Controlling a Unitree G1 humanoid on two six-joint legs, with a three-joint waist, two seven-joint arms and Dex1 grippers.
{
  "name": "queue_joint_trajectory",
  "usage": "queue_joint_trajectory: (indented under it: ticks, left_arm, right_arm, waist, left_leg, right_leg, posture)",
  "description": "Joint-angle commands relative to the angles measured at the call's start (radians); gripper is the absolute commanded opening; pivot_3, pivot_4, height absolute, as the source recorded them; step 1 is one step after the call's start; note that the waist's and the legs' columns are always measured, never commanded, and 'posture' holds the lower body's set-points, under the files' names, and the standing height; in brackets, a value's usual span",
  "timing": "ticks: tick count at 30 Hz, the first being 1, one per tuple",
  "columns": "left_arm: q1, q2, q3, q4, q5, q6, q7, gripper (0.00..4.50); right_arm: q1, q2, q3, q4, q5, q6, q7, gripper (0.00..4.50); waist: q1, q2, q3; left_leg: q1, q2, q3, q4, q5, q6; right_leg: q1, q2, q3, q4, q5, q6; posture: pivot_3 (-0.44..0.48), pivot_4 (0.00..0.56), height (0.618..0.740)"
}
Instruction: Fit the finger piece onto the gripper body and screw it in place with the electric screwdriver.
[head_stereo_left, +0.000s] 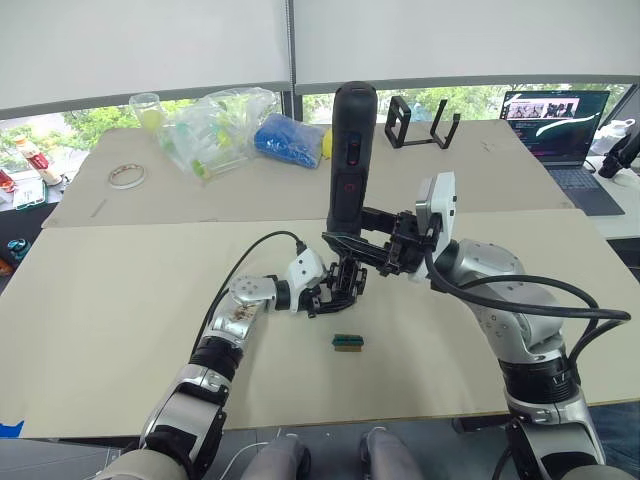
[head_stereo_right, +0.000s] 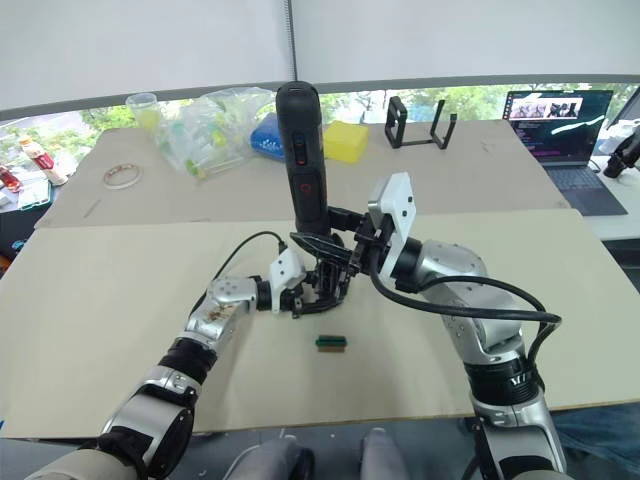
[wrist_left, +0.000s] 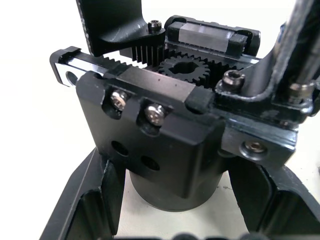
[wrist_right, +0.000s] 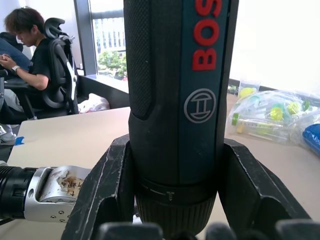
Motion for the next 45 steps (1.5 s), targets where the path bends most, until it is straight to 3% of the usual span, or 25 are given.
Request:
queue_joint_trajectory:
  ticks: [1, 32, 45]
  left_arm:
    - [-0.035, 0.007, 0.026, -0.028, -0.025, -0.014, 0.001, 2.45]
    - [-0.041, 0.007, 0.03, -0.023, -0.029, -0.008, 0.007, 2.45]
    - [-0.033, 0.005, 0.026, -0.023, -0.027, -0.01, 0.003, 2.45]
  right_arm:
    - [0.05, -0.045, 0.041, 0.085, -0.1, -0.002, 0.01, 1.91]
    - [0.066, -0.072, 0.05, 0.108, -0.104, -0.048, 0.049, 1.91]
    - [-0.002, -0.131, -0.033, -0.068, 0.0, 0.021, 0.034, 1.91]
  waist:
    - [0.0, 0.0, 0.0]
    - [0.001, 0.0, -0.001]
    - [0.005, 0.0, 0.0]
  left_leg:
    - [0.0, 0.0, 0.0, 0.0, 0.0, 0.0]
    - [0.001, 0.0, 0.0, 0.0, 0.0, 0.0]
    - [-0.001, 0.0, 0.0, 0.0, 0.0, 0.0]
  right_leg:
    - [0.0, 0.0, 0.0, 0.0, 0.0, 0.0]
    - [0.0, 0.0, 0.0, 0.0, 0.0, 0.0]
    - [0.0, 0.0, 0.0, -0.001, 0.0, 0.0]
  posture:
    - [0.0, 0.15, 0.74]
    - [0.0, 0.15, 0.74]
    - [0.0, 0.15, 0.74]
